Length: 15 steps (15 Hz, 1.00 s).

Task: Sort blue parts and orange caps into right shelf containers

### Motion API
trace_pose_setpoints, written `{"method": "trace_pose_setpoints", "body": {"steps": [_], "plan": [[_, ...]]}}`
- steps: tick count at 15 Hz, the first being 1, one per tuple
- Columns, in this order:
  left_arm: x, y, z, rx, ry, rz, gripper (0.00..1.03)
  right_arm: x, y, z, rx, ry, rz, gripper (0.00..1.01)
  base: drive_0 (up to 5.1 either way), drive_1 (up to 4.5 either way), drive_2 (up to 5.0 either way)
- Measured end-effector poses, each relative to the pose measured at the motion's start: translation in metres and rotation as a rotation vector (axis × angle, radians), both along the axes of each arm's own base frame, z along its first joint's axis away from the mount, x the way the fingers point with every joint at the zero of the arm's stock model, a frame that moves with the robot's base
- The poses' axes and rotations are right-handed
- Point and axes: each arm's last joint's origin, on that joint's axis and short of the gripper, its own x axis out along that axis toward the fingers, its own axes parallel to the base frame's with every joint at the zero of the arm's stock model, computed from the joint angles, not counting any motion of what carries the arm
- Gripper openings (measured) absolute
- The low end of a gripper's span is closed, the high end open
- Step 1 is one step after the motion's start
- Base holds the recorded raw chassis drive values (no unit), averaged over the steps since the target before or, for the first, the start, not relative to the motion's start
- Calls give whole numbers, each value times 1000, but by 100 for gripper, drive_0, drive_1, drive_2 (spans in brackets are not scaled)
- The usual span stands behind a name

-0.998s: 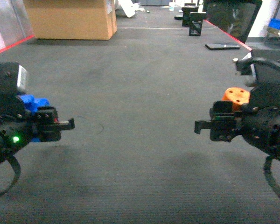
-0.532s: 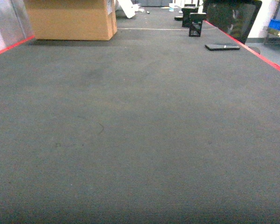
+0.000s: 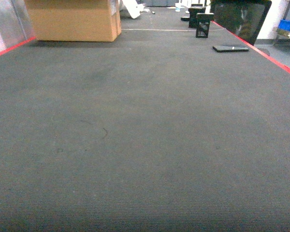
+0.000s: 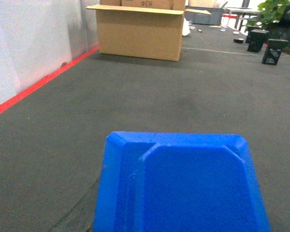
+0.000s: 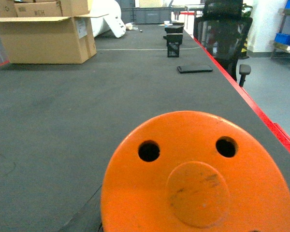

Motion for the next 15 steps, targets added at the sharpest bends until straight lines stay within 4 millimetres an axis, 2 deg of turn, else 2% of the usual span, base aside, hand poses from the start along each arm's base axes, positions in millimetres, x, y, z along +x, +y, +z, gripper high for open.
{"method": "trace_pose_setpoints", "body": {"steps": [2, 6, 9, 15], "plan": [[-11, -1, -6, 6, -5, -113, 42, -8, -9, -9, -27, -7, -11, 44, 0, 0, 0], [-26, -1, -16, 7, -4, -110, 42, -20, -26, -21, -40, -5, -15, 44, 0, 0, 0], [-35, -1, -25, 8, -11, -110, 42, -27, -26, -27, -43, -3, -7, 44, 0, 0, 0], [-46, -1, -24, 8, -22, -110, 42, -35, -26, -32, -44, -22, -8, 44, 0, 0, 0]]}}
